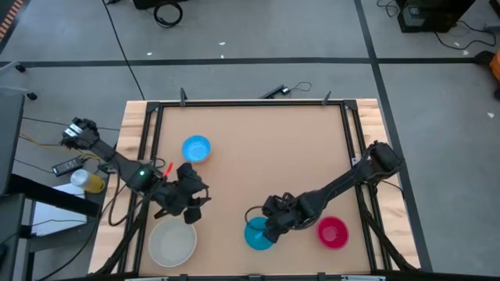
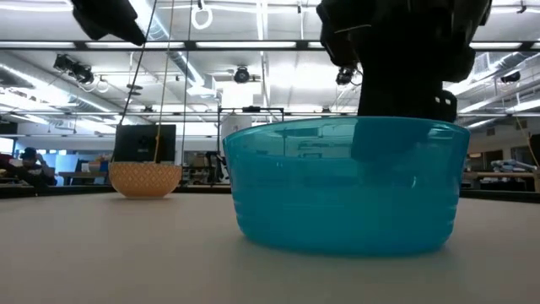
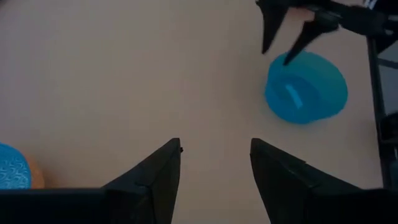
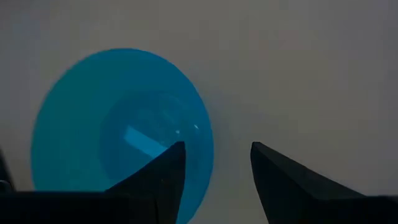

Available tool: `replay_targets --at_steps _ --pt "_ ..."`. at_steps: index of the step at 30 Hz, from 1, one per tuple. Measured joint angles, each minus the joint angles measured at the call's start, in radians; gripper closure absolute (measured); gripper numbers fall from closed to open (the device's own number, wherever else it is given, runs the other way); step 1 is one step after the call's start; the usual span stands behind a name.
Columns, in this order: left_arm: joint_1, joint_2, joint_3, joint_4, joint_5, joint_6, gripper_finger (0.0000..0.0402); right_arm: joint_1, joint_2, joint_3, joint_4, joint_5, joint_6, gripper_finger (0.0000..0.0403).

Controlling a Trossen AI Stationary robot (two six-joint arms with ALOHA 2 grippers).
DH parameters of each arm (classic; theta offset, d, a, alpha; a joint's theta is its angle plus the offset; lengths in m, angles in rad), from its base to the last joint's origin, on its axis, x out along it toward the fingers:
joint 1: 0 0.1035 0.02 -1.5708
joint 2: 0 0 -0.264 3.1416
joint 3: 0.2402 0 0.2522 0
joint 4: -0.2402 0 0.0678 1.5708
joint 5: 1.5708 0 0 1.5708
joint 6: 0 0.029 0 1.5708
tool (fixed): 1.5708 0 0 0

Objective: Nest bowls inside each other
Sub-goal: Stack the blue bowl on top of the gray bowl

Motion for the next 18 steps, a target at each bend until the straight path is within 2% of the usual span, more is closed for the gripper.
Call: replay_targets --at_steps 3,8,11,15,16,18 --pt "-0.026 0.000 0.000 -0.032 -0.025 -0.028 0.0205 0.002 0.026 0.033 -0.052 -0.010 0.014 0.0213" --pt "-0.070 0.000 0.000 -0.113 -0.059 -0.101 0.0205 0.006 0.044 0.045 -0.021 -0.037 0.038 0.0226" --pt "-0.096 -0.001 -0.001 -0.159 -0.067 -0.149 0.0205 0.006 0.064 0.045 0.000 -0.068 0.023 0.0269" --pt "-0.127 -0.002 -0.001 -0.209 -0.086 -0.213 0.0205 0.001 0.066 0.045 0.081 -0.082 -0.039 0.0371" --pt "-0.132 -0.004 -0.001 -0.217 -0.086 -0.227 0.0205 -0.004 0.066 0.045 0.110 -0.086 -0.069 0.0385" --pt "-0.142 -0.010 -0.001 -0.243 -0.086 -0.254 0.0205 -0.018 0.067 0.069 0.127 -0.086 -0.108 0.0388"
